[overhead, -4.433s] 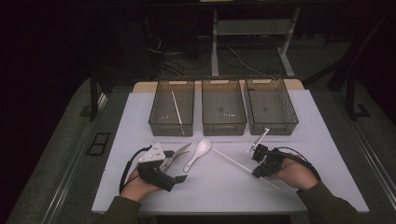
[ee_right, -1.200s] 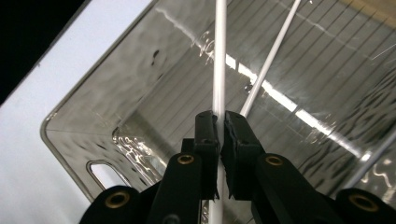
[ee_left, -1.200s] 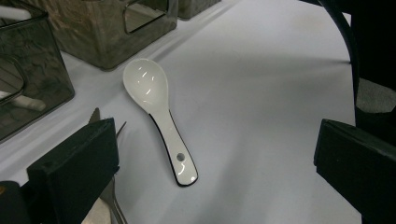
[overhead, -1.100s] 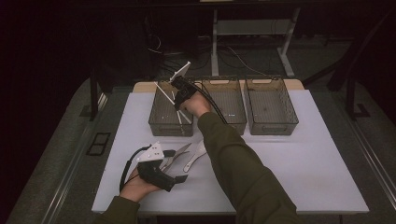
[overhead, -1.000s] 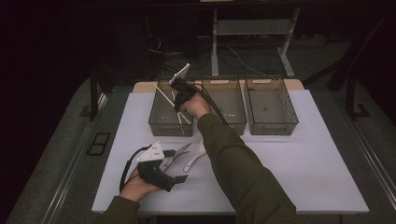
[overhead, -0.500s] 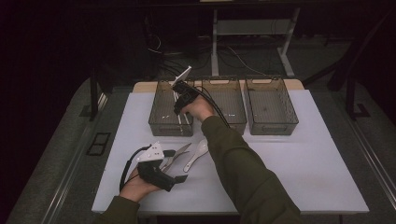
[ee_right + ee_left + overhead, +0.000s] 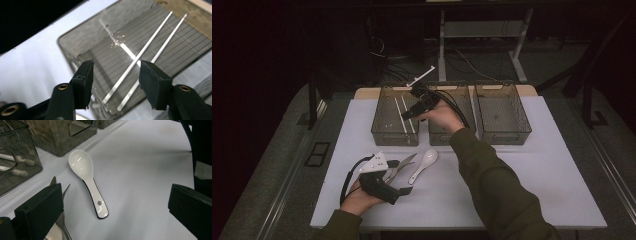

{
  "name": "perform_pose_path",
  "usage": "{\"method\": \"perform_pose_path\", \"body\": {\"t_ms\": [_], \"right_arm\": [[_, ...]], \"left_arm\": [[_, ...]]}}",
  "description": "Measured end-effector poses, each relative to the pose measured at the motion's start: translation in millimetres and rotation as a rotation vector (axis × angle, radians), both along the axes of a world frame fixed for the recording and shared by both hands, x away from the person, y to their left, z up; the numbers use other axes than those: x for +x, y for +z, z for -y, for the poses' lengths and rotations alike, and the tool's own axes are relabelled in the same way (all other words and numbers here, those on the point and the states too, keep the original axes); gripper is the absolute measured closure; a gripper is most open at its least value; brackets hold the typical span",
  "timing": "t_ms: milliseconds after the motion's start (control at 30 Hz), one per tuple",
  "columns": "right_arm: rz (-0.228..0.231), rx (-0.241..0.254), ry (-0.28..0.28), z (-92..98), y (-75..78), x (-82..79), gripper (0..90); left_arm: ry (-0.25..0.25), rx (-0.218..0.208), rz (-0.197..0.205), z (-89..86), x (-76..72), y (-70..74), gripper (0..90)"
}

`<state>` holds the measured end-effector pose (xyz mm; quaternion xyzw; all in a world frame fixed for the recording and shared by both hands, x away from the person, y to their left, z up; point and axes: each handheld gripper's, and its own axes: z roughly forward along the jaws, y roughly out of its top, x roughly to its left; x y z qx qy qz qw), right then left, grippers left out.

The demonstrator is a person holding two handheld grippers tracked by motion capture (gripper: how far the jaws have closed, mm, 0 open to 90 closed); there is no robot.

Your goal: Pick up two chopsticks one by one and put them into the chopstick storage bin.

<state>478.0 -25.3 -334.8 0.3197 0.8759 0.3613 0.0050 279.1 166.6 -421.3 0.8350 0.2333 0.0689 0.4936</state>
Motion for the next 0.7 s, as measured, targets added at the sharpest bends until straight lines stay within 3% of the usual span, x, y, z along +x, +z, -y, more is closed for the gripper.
{"method": "perform_pose_path", "body": {"t_ms": [300,467,700], "right_arm": [[0.076,0.072,0.05,40.0,5.2,-34.2,33.0],[0.144,0.046,0.04,53.5,5.8,-52.6,29.9],[0.192,0.11,0.04,87.8,5.2,-80.6,26.8]], "left_arm": [[0.016,0.01,-0.007,0.4,1.9,0.2,0.0],[0.029,0.008,-0.014,1.0,1.2,-0.3,0.0],[0.026,0.019,-0.012,1.9,1.7,-1.2,0.0]]}}
